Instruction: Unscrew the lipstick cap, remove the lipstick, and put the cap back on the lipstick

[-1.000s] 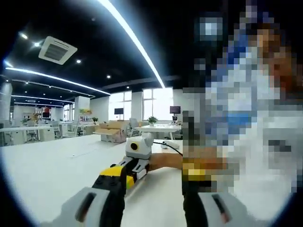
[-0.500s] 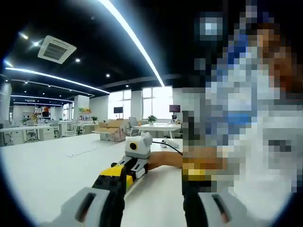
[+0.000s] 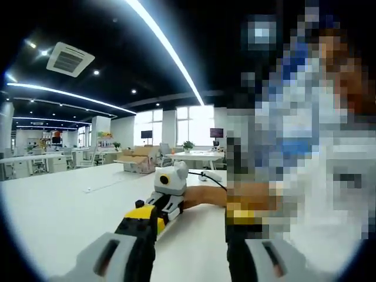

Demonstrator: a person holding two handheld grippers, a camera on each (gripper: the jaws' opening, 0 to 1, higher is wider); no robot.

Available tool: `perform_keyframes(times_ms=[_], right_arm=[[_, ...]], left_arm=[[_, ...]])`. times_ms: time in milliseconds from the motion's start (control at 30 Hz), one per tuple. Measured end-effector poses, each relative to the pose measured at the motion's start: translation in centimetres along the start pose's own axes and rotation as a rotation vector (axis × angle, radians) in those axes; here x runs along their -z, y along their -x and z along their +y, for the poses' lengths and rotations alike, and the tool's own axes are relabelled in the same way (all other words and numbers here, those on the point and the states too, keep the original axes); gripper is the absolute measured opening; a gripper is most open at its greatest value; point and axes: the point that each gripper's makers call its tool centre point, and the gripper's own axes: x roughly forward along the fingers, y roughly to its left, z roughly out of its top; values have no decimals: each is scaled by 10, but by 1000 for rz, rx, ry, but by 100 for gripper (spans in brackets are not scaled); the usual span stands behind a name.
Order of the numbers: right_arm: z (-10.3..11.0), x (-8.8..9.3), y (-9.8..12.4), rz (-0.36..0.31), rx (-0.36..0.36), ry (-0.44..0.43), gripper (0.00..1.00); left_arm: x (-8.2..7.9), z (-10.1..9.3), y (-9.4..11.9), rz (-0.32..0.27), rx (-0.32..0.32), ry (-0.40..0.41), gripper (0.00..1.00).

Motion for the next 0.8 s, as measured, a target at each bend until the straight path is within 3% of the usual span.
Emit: perform_keyframes(times_ms=[400,567,700,800], right_arm=[[9,-3,-1,0,-9,-7,15],[9,0,-4,19,-11,-33,41],[11,0,2,24,-14,-34,52],[9,0,18,29,48,-50,61]], left_arm=[[2,1,-1,2,0,6,48],[2,2,-1,3,-2,7,48],[1,3,0,1,-6,8,49],[0,5,2,-4,-17,11,50]])
